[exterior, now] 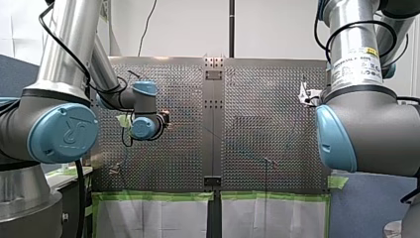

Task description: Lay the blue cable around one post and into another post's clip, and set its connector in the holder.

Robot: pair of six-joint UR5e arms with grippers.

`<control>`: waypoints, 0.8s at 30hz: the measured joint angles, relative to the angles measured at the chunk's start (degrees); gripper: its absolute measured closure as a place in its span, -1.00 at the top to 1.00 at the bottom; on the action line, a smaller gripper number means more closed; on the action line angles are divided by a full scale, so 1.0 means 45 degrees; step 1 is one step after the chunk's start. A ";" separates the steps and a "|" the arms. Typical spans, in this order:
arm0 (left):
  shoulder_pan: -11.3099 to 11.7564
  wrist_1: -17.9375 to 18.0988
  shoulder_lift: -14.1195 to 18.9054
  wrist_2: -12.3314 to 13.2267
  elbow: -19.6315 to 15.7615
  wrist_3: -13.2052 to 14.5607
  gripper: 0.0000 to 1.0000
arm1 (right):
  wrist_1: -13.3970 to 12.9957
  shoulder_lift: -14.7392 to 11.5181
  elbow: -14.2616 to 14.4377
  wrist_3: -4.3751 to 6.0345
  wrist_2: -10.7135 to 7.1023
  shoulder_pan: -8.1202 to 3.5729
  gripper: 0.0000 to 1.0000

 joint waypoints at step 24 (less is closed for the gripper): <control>0.0046 0.0000 0.0004 -0.0004 -0.0007 -0.0001 0.73 | -0.0033 0.0008 -0.0003 -0.0001 -0.0105 -0.0089 1.00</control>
